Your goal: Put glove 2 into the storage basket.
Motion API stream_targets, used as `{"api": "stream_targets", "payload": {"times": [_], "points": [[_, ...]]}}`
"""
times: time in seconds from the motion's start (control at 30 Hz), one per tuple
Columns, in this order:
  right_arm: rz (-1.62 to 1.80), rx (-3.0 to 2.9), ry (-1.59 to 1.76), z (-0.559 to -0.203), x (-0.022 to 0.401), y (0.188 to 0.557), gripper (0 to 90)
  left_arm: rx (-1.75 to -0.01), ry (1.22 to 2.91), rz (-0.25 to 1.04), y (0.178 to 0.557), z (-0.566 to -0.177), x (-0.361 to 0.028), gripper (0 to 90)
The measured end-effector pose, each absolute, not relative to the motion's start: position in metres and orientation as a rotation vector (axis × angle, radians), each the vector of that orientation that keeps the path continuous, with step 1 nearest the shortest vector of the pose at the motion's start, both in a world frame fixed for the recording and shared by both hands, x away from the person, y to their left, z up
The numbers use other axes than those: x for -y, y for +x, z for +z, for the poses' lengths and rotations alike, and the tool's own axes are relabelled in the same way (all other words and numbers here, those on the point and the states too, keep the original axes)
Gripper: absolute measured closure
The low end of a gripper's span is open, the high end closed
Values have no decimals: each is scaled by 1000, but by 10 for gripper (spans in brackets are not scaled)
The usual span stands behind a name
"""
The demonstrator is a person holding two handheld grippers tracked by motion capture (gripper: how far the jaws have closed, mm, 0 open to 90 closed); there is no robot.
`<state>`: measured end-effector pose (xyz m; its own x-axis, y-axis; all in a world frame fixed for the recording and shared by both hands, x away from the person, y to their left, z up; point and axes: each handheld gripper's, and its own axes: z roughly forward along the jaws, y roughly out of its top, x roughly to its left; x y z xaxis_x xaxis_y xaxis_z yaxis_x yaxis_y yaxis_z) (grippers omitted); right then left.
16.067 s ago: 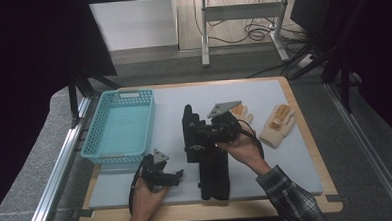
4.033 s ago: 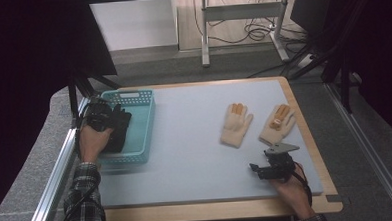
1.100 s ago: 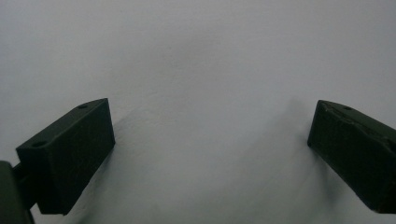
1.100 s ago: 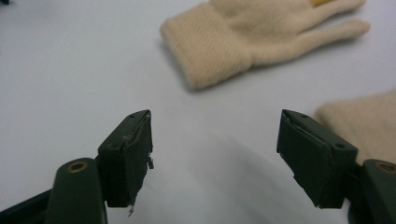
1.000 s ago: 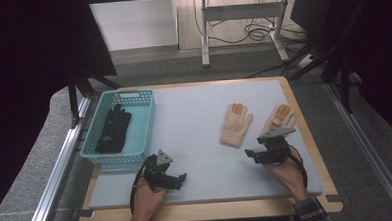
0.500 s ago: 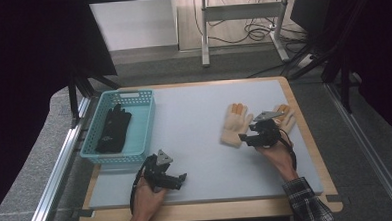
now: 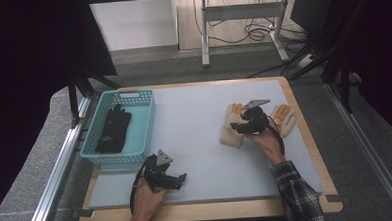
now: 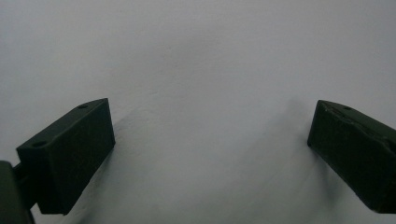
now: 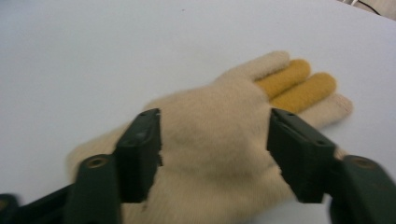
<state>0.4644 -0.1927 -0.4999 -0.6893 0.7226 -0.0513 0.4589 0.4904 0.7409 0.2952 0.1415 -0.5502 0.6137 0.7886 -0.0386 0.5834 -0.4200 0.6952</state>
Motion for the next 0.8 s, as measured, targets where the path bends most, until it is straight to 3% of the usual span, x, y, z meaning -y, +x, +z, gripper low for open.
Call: {"api": "stream_targets", "payload": {"times": [0.1, 0.27, 0.5, 0.8], "points": [[1028, -2378, 1002, -508, 187, 473, 235, -1074, 2153, 386, 295, -550, -142, 9], [1004, -2416, 993, -522, 178, 482, 224, -1073, 2153, 386, 295, -550, -142, 9], [962, -2448, 984, -522, 172, 479, 482, -1073, 2154, 386, 295, -550, -142, 9], [1010, -2454, 959, -507, 174, 466, 533, -1073, 2153, 387, 295, -550, -142, 10]]}}
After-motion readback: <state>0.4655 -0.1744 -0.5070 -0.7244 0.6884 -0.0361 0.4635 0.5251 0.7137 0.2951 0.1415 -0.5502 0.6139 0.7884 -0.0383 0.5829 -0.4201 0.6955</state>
